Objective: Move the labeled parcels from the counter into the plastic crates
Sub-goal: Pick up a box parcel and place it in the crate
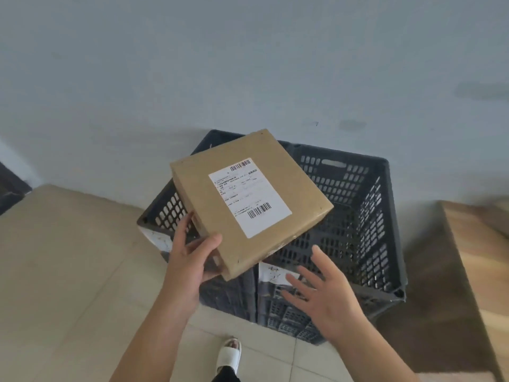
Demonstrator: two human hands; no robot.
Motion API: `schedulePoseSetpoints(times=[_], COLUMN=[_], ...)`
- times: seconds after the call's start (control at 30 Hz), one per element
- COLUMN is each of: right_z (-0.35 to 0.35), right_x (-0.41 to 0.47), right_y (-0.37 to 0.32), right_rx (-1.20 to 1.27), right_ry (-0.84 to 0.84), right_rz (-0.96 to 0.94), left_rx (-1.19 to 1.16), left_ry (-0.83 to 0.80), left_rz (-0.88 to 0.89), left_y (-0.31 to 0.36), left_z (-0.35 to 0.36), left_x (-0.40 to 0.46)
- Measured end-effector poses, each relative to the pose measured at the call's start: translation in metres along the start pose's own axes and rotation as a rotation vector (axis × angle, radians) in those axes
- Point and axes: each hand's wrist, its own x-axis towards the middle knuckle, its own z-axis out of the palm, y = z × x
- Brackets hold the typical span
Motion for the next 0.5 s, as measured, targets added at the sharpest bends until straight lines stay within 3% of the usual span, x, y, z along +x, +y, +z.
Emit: schedulePoseSetpoints(times=[0.3,0.5], right_z=[0.05,0.041], right_x=[0.041,0.06], right_y=[-0.027,-0.037], right_rx=[0.332,0.535], right_ry=[0.191,0.282], right_rz=[-0.067,-0.097], left_rx=[0.156,0.267], left_ry=[-0.422,-0.561], left_rz=[-0.122,-0.174], left_y=[0.016,0.006], left_z=[0.054,0.091], left_x=[0.11,0.149])
